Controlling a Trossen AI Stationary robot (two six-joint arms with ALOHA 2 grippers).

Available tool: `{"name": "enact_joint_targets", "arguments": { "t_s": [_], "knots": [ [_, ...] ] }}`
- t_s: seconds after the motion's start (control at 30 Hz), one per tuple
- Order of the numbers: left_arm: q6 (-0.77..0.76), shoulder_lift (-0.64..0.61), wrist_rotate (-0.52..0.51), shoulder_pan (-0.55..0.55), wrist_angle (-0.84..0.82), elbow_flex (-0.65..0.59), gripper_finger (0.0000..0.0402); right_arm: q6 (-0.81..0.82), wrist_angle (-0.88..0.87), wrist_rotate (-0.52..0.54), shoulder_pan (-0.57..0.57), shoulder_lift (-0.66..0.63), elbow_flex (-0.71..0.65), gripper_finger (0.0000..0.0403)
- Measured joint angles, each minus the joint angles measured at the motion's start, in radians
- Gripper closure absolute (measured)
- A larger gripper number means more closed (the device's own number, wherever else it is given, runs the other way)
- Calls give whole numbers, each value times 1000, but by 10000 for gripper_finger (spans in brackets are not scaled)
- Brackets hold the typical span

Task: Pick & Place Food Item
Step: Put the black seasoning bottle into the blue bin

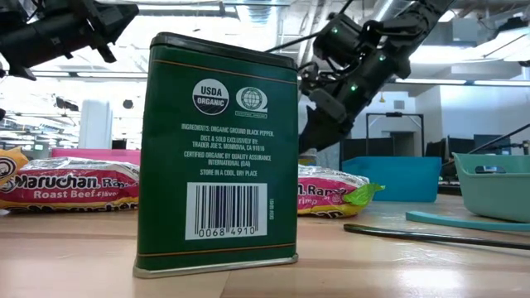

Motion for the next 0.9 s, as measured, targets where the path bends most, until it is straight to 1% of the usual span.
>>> {"name": "enact_joint_targets", "arguments": {
  "t_s": [0.37, 0.47, 0.9],
  "knots": [
    [0, 0, 0, 0, 0, 0, 402, 8, 24, 0, 1, 13, 1, 97],
    [0, 0, 0, 0, 0, 0, 402, 8, 24, 0, 1, 13, 1, 103],
    [0, 0, 0, 0, 0, 0, 402, 9, 21, 0, 0, 13, 1, 173]
  ]
}}
